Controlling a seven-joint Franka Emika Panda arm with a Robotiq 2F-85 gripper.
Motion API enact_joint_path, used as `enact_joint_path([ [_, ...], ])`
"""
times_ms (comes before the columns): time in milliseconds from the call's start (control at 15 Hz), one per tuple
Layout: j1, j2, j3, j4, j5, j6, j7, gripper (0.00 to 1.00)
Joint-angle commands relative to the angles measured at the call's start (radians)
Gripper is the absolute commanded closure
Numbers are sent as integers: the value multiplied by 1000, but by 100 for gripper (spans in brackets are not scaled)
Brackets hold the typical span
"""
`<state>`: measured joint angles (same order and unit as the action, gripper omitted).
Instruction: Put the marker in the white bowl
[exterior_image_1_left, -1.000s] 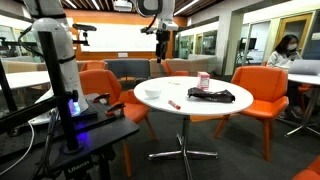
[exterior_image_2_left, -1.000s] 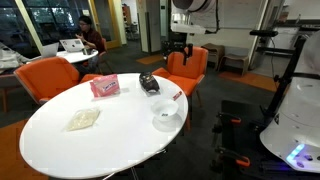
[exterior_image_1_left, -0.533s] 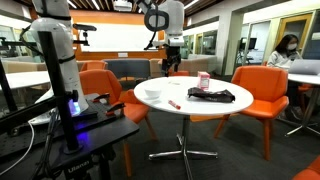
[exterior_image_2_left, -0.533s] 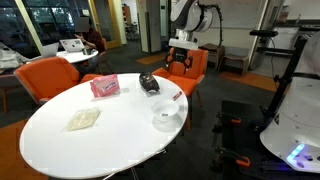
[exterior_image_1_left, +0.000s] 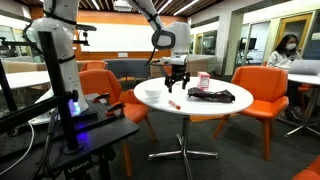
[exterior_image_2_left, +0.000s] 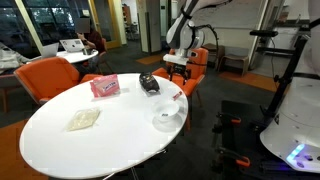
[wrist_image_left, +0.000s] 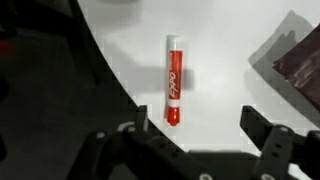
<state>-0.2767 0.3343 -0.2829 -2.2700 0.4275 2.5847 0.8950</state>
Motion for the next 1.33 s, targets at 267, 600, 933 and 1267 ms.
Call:
enact_joint_path([
  [267,8,133,-35,83,29,-16,74,3],
  [600,11,172,-49,97,14,1,54,8],
  [933,32,190,-55,110,-17,2,57,26],
  [1267,54,220,-56,128,-44,3,61,33],
])
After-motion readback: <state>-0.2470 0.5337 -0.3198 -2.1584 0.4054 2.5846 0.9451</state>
